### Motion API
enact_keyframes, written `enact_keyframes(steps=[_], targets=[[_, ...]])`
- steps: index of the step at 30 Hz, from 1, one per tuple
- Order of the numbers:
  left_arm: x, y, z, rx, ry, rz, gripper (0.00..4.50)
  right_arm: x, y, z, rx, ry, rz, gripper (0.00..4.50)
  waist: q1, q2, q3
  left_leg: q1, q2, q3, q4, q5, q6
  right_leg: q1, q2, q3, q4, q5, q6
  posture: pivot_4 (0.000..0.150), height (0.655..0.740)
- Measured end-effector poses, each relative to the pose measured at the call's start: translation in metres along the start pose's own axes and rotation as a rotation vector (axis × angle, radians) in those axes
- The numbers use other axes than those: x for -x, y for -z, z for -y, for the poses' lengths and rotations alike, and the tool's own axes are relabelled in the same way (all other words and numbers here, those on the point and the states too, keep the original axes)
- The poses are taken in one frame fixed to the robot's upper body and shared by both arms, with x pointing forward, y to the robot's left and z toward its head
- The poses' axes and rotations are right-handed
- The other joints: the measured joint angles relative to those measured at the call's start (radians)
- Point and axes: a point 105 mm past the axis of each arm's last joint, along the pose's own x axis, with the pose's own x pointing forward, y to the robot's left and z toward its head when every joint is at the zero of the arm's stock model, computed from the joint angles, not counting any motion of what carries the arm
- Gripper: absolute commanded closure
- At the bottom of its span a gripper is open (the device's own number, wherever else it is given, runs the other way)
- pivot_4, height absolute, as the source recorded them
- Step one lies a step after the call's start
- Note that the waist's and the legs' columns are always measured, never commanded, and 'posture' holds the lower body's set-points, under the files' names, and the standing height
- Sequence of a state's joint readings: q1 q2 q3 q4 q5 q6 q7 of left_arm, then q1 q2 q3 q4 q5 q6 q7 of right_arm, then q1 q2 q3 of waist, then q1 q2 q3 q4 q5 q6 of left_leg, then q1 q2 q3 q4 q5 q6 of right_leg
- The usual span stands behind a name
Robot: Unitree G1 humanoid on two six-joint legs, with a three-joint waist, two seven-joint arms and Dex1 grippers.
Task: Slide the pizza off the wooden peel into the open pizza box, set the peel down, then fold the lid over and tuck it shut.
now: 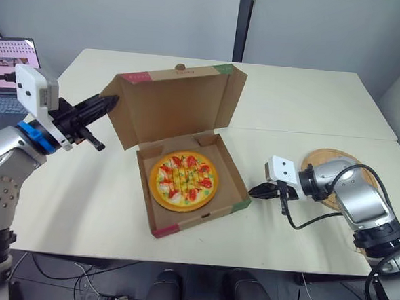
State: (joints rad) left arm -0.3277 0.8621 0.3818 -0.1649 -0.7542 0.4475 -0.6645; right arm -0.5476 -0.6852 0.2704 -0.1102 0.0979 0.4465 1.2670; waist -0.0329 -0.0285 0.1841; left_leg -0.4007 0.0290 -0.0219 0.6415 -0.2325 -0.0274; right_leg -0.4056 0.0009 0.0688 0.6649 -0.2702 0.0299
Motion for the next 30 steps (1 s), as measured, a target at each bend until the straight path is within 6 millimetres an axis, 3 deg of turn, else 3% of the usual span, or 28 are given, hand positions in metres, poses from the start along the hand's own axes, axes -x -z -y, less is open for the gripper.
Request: enact_keyframes(steps=[1,4,8,15,20,24,27,30], targets=[[0.0,0.002,-0.001,-0.004,-0.004,-0.007,4.5,0.002,0.0,0.005,-0.006,0.034,0.002,4.47,0.0,0.0,0.0,0.0,0.0,0.0,0.0,0.0,0.0,0.0,0.0,0.0,0.0,0.0,0.0,0.15,0.7306],[0.0,0.004,-0.001,-0.006,-0.002,-0.014,4.5,0.02,-0.004,0.042,-0.058,0.221,0.048,3.92,0.0,0.0,0.0,0.0,0.0,0.001,0.001,0.0,0.0,0.0,-0.001,0.001,0.0,0.001,0.001,0.15,0.7306],[0.0,0.005,0.001,-0.003,0.008,-0.01,4.5,0.038,-0.041,0.091,-0.093,0.452,0.241,2.55,-0.003,0.0,0.0,0.0,0.0,0.0,0.001,0.0,0.0,0.0,0.0,0.0,0.0,0.001,0.001,0.15,0.7306],[0.0,0.004,0.001,-0.004,0.019,-0.005,4.5,0.016,-0.069,0.126,-0.219,0.499,0.387,0.12,-0.003,0.0,0.0,-0.001,0.0,0.0,0.0,0.0,0.0,-0.001,0.0,0.001,0.0,0.001,0.0,0.15,0.7306],[-0.001,0.003,0.001,-0.01,0.03,-0.004,4.5,0.017,-0.086,0.139,-0.238,0.5,0.44,0.12,0.002,0.0,0.0,-0.002,0.0,-0.001,-0.001,0.0,0.0,-0.001,-0.002,0.0,0.0,0.001,0.001,0.15,0.7306],[-0.001,0.003,0.001,-0.009,0.034,-0.005,4.5,0.008,-0.086,0.137,-0.265,0.463,0.462,0.12,0.0,0.0,0.0,-0.002,0.0,-0.001,-0.001,0.0,0.0,-0.001,-0.002,0.0,0.0,0.001,0.001,0.15,0.7306],[-0.001,0.003,0.001,-0.01,0.033,-0.005,4.5,0.006,-0.087,0.137,-0.271,0.449,0.474,0.69,0.0,0.0,0.0,-0.002,0.0,-0.001,-0.001,0.0,0.0,-0.001,-0.002,0.0,0.0,0.001,0.001,0.15,0.7306],[-0.001,0.003,0.001,-0.008,0.032,-0.007,4.5,0.007,-0.089,0.137,-0.27,0.449,0.483,1.67,-0.001,0.0,0.0,-0.001,0.0,-0.001,-0.001,0.0,0.0,-0.001,-0.002,0.0,0.001,0.001,0.001,0.15,0.7306]])
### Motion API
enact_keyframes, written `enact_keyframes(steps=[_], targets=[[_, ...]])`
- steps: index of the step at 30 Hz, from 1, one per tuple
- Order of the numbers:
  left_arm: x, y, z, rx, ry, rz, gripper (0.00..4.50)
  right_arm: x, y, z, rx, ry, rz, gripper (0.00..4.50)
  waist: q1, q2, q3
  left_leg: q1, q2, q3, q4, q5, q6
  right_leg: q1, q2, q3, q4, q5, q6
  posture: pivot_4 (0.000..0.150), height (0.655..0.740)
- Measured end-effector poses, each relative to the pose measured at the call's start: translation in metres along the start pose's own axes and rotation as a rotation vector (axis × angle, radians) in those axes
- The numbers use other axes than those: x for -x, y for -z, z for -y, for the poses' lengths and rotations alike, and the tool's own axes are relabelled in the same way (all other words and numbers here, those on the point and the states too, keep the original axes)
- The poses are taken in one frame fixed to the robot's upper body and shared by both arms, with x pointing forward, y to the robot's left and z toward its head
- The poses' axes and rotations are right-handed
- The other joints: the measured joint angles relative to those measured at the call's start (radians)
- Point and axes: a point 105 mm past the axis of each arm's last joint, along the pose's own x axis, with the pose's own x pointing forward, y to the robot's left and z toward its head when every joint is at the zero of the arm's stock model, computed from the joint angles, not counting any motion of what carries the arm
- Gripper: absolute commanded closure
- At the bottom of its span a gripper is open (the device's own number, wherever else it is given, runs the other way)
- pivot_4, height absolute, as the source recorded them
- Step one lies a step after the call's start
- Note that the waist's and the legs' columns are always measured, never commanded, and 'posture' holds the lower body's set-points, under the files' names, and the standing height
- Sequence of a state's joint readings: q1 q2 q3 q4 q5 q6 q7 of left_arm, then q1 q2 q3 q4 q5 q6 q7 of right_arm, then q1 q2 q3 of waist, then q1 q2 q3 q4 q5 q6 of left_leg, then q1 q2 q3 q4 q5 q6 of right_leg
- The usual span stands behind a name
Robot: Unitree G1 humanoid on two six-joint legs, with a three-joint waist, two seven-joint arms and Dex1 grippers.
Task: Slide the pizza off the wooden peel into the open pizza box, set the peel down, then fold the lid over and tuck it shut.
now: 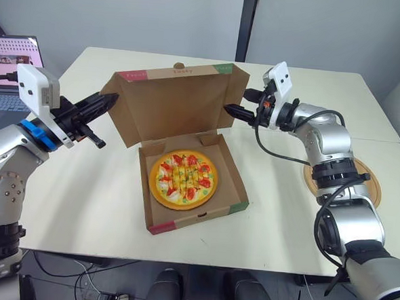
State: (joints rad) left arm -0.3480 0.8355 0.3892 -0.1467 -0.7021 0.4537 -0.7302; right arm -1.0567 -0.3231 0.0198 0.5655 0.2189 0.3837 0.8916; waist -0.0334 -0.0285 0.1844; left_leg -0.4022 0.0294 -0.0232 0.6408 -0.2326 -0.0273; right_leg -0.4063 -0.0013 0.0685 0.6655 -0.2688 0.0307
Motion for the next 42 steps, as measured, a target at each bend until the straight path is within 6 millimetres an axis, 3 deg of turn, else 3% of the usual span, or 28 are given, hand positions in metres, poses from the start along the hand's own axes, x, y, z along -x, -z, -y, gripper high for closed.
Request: enact_keyframes(steps=[8,22,35,42], targets=[[0.0,0.0,-0.001,0.008,-0.006,0.004,4.5,-0.005,-0.007,-0.005,-0.035,-0.01,0.05,4.48,-0.001,0.0,0.0,0.0,0.0,0.0,0.0,0.0,0.0,0.0,0.0,0.0,0.0,0.0,0.0,0.15,0.7306],[-0.01,-0.001,0.0,0.008,-0.015,-0.012,4.5,0.006,-0.012,-0.003,0.022,0.049,0.048,4.48,0.003,0.0,0.0,-0.001,0.0,-0.001,0.0,0.0,0.0,0.0,0.0,-0.001,0.0,0.0,0.0,0.15,0.7306],[-0.093,0.001,0.018,0.11,0.095,-0.018,4.5,0.061,-0.005,0.009,0.131,0.404,-0.045,4.48,0.004,0.0,0.0,-0.003,-0.003,-0.002,0.002,0.0,0.0,-0.001,0.0,-0.002,0.0,0.001,0.001,0.15,0.7306],[-0.126,0.001,0.034,0.16,0.179,-0.009,4.5,0.082,-0.003,0.012,0.131,0.584,-0.075,4.48,0.004,0.0,0.0,-0.004,-0.003,-0.002,0.002,0.0,0.0,-0.001,0.001,-0.002,0.0,0.001,0.001,0.15,0.7306]])
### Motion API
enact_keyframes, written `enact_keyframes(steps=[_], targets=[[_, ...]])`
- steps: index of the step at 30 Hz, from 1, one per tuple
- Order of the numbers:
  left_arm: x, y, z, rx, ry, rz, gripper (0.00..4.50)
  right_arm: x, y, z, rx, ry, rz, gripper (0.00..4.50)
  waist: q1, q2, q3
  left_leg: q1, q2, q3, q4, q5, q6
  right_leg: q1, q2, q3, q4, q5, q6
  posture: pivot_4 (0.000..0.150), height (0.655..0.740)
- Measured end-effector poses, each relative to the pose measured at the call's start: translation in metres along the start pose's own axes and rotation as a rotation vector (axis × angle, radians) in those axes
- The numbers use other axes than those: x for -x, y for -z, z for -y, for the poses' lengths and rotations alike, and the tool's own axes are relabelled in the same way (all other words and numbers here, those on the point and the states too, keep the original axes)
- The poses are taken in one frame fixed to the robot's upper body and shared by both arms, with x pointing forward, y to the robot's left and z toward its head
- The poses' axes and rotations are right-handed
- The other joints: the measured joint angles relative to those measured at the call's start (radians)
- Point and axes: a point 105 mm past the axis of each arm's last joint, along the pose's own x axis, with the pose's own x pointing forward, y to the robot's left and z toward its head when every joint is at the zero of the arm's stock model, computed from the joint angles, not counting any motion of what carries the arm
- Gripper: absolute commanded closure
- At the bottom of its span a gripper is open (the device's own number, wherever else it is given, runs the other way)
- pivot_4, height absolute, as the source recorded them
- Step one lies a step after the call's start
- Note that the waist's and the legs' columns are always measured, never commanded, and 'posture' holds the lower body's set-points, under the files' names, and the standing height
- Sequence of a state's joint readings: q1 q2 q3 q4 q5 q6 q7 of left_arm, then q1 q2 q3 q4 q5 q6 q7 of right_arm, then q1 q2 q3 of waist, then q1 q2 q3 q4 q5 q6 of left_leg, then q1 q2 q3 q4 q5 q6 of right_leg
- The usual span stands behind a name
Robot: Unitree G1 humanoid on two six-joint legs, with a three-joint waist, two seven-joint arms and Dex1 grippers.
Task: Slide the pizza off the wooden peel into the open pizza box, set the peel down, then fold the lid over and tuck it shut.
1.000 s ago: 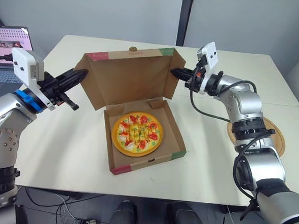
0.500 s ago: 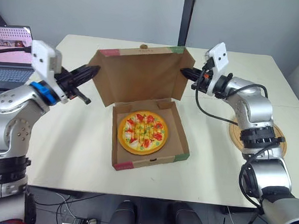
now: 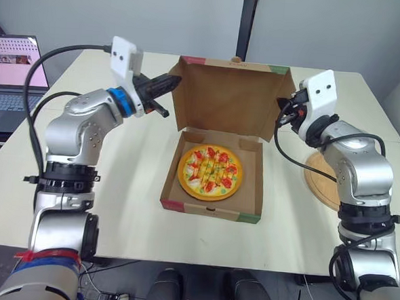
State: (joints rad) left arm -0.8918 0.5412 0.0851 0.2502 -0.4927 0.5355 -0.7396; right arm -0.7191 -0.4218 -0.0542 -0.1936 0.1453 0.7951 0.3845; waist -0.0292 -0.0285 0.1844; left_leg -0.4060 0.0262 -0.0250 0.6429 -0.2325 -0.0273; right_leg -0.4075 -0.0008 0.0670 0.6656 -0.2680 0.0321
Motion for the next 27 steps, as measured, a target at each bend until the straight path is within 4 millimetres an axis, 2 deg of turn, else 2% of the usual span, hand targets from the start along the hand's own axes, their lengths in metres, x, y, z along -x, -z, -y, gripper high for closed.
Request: enact_keyframes(steps=[4,15,27], targets=[[-0.01,-0.001,0.002,-0.004,0.022,-0.003,4.5,0.006,-0.002,0.002,-0.006,0.059,-0.009,4.48,-0.003,0.0,0.0,0.0,0.0,0.0,0.0,0.0,0.0,0.0,0.0,0.0,0.0,0.0,0.0,0.15,0.7306],[-0.018,-0.002,0.01,0.051,0.006,-0.001,4.5,0.014,-0.003,-0.002,-0.063,0.122,-0.027,4.48,-0.003,0.0,0.0,-0.001,0.0,-0.001,0.0,0.0,0.0,-0.001,0.0,0.001,0.0,0.0,0.0,0.15,0.7306],[-0.012,0.001,0.009,0.028,0.006,0.031,4.5,0.014,-0.003,-0.004,-0.067,0.123,-0.026,4.48,-0.003,0.0,0.0,-0.001,0.0,0.0,0.0,0.0,0.0,-0.001,0.001,0.001,0.0,0.0,0.0,0.15,0.7306]])
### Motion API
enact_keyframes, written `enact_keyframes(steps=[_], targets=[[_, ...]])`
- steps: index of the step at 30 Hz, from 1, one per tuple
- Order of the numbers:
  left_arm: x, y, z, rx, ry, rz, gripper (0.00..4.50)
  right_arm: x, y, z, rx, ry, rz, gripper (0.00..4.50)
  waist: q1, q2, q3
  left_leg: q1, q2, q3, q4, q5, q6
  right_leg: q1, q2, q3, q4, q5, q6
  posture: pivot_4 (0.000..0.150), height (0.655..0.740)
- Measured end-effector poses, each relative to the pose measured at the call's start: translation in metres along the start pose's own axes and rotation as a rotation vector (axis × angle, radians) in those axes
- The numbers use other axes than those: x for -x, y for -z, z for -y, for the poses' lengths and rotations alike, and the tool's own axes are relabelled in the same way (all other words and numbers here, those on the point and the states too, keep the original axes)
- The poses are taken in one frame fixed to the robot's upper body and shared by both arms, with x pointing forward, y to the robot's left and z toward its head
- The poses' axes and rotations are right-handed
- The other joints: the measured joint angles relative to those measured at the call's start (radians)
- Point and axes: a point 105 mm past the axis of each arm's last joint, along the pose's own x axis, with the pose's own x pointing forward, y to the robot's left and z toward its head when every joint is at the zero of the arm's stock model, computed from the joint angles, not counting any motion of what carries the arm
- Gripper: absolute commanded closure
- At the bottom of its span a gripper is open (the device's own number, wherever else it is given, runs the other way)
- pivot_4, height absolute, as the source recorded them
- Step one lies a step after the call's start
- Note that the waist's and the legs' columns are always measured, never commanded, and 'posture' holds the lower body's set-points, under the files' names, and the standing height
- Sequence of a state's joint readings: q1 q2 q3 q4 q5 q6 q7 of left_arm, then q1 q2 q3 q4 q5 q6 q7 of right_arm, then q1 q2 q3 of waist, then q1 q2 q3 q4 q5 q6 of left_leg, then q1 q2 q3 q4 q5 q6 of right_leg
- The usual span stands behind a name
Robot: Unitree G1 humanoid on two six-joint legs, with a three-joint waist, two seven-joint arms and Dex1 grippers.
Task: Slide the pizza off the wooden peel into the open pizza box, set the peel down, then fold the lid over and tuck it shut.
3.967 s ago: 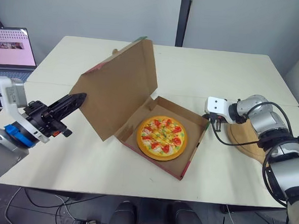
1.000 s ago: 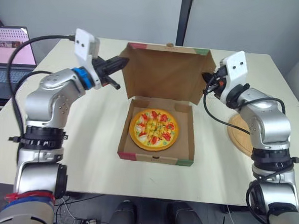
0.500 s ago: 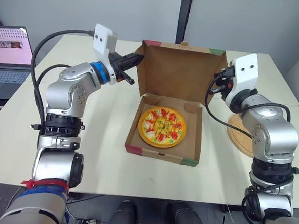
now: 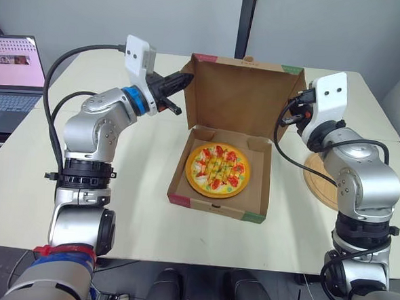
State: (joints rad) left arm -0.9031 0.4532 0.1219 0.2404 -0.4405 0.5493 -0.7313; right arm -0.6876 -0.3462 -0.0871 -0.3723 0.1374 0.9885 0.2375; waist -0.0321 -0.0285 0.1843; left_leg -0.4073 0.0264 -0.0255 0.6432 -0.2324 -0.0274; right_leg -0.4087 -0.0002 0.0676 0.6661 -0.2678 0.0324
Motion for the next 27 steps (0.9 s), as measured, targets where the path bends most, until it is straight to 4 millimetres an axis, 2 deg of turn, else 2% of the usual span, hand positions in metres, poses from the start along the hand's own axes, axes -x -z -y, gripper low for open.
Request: enact_keyframes(steps=[7,19,23,27], targets=[[0.001,0.0,0.007,0.023,-0.015,0.002,4.5,0.003,0.0,-0.001,-0.057,0.009,-0.021,4.48,-0.001,0.0,0.0,0.0,0.001,0.0,0.0,0.0,0.0,0.0,0.0,0.0,0.0,0.0,0.0,0.15,0.7306],[0.007,-0.008,0.022,0.064,-0.029,0.004,4.5,0.018,-0.008,-0.009,-0.121,0.03,-0.046,4.48,-0.001,0.0,0.0,0.0,0.001,0.0,0.0,0.0,0.0,0.0,0.0,0.0,0.001,0.0,0.0,0.15,0.7306],[0.012,-0.014,0.025,0.067,-0.03,0.013,4.5,0.024,-0.015,-0.011,-0.126,0.028,-0.04,4.48,-0.001,0.0,0.0,0.0,0.001,-0.001,0.0,0.0,0.0,-0.001,0.0,0.0,0.001,0.0,0.0,0.15,0.7306],[0.019,-0.009,0.029,0.1,-0.048,0.003,4.5,0.029,-0.013,-0.017,-0.152,0.019,-0.058,4.48,-0.001,0.0,0.0,0.0,0.001,-0.001,0.0,0.0,0.0,-0.001,0.0,0.0,0.001,0.0,0.0,0.15,0.7306]])
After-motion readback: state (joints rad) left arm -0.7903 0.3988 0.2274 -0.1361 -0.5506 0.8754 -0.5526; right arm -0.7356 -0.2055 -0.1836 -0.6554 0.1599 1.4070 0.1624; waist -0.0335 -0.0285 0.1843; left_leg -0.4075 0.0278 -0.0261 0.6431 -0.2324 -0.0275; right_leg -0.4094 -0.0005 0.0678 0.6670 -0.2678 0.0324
